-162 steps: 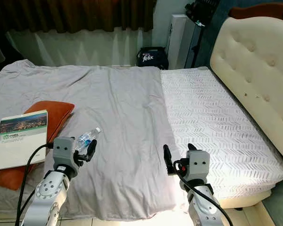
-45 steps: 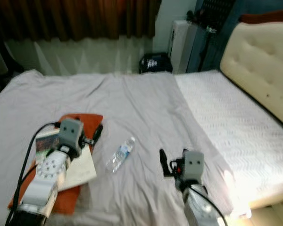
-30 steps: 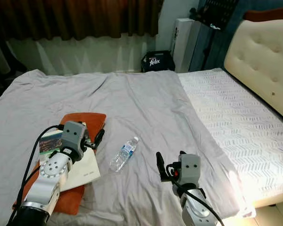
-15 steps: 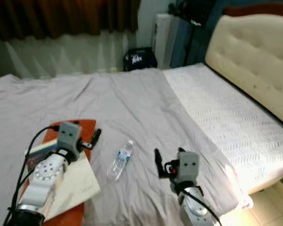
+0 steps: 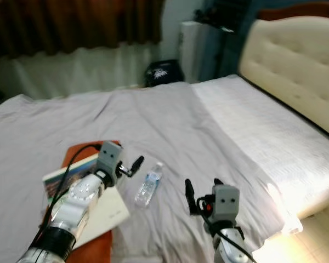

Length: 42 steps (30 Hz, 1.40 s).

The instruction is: Clean up the room

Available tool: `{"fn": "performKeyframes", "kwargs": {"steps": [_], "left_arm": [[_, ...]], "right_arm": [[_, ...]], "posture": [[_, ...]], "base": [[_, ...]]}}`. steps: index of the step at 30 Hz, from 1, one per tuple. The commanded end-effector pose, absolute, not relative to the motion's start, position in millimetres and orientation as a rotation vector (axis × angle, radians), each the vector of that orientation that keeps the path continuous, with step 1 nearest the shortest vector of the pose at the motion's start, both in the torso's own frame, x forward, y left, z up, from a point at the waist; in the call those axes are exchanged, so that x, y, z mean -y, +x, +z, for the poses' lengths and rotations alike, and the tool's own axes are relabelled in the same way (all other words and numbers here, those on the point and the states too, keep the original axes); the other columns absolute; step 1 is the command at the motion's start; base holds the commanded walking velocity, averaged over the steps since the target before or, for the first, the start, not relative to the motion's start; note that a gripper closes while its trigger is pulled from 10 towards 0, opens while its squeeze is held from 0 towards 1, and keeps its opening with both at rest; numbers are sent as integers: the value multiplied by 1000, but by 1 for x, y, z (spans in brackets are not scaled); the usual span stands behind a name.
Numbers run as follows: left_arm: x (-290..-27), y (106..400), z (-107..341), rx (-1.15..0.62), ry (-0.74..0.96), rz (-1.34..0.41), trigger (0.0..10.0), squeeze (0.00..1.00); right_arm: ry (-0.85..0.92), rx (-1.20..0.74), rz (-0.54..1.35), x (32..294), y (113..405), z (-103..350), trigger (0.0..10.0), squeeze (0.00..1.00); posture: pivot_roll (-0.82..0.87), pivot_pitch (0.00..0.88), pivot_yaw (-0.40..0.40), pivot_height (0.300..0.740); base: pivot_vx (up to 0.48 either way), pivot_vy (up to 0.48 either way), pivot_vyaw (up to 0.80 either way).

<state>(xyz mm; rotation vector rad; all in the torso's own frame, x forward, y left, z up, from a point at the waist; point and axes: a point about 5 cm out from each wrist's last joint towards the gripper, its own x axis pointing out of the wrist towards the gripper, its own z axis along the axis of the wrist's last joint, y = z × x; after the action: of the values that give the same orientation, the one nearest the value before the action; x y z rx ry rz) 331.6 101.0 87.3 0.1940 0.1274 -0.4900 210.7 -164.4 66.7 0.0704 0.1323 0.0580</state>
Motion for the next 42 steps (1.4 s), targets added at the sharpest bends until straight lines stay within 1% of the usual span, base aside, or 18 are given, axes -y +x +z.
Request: {"fn": "performKeyframes", "kwargs": {"steps": [1, 6, 7, 8, 10, 11, 12, 14, 15, 17, 18, 20, 22, 23, 28, 31, 38, 42], "left_arm": [[-105, 335, 86, -140, 190, -473, 10000, 0], [-122, 359, 87, -204, 212, -322, 10000, 0], [-122, 359, 87, -204, 212, -322, 10000, 0], [-120, 364, 95, -176, 224, -304, 10000, 0], [-118, 368, 100, -154, 228, -293, 10000, 0], [-118, 371, 104, -141, 240, -273, 10000, 0], [-118, 371, 104, -141, 240, -273, 10000, 0], [-129, 374, 106, -144, 239, -192, 10000, 0], [-129, 374, 106, -144, 239, -192, 10000, 0], [-143, 375, 101, -199, 210, -115, 10000, 0], [-143, 375, 101, -199, 210, -115, 10000, 0], [-158, 377, 102, -217, 225, -32, 10000, 0], [-158, 377, 102, -217, 225, -32, 10000, 0], [-178, 377, 104, -223, 235, 50, 10000, 0], [-194, 374, 100, -251, 216, 90, 10000, 0], [-205, 367, 91, -304, 238, 114, 10000, 0], [-198, 360, 75, -377, 185, 75, 10000, 0], [-206, 361, 80, -348, 250, 144, 10000, 0]], "right_arm": [[56, -120, 53, 165, 212, 72, 10000, 0], [39, -161, 56, 164, 181, 73, 10000, 0], [39, -161, 56, 164, 181, 73, 10000, 0], [38, -177, 45, 167, 166, 76, 10000, 0], [36, -191, 36, 169, 156, 77, 10000, 0], [49, -199, 38, 169, 147, 80, 10000, 0], [49, -199, 38, 169, 147, 80, 10000, 0], [66, -202, 90, 164, 134, 91, 10000, 0], [66, -202, 90, 164, 134, 91, 10000, 0], [82, -209, 240, 145, 132, 102, 10000, 0], [82, -209, 240, 145, 132, 102, 10000, 0], [112, -214, 335, 131, 131, 111, 10000, 0], [112, -214, 335, 131, 131, 111, 10000, 0], [125, -224, 384, 122, 127, 115, 10000, 0], [129, -235, 412, 118, 123, 119, 10000, 0], [122, -285, 432, 120, 109, 126, 10000, 0], [109, -321, 468, 117, 88, 143, 10000, 0], [130, -245, 489, 109, 86, 158, 10000, 0]], "posture": [[-95, 0, 38, 740], [-197, 0, 40, 740], [-197, 0, 40, 740], [-243, 20, 44, 740], [-250, 31, 43, 740], [-282, 76, 46, 740], [-282, 76, 46, 740], [-344, 155, 34, 740], [-344, 155, 34, 740], [-373, 246, 11, 740], [-373, 246, 11, 740], [-361, 289, -8, 740], [-361, 289, -8, 740], [-359, 301, -12, 740], [-362, 311, -22, 740], [-393, 374, -56, 740], [-422, 417, -75, 740], [-445, 451, -92, 740]], "base": [[0, 0, -781], [0, 0, 0], [0, 0, 0], [0, 0, 0], [0, 0, 0], [0, 0, 0], [0, 0, 0], [0, 0, 0], [0, 0, 0], [0, 0, 0], [0, 0, 0], [0, 0, 0], [0, 0, 0], [0, 0, 0], [0, 0, 0], [0, 0, 0], [0, 0, 0], [0, 0, 0]]}}
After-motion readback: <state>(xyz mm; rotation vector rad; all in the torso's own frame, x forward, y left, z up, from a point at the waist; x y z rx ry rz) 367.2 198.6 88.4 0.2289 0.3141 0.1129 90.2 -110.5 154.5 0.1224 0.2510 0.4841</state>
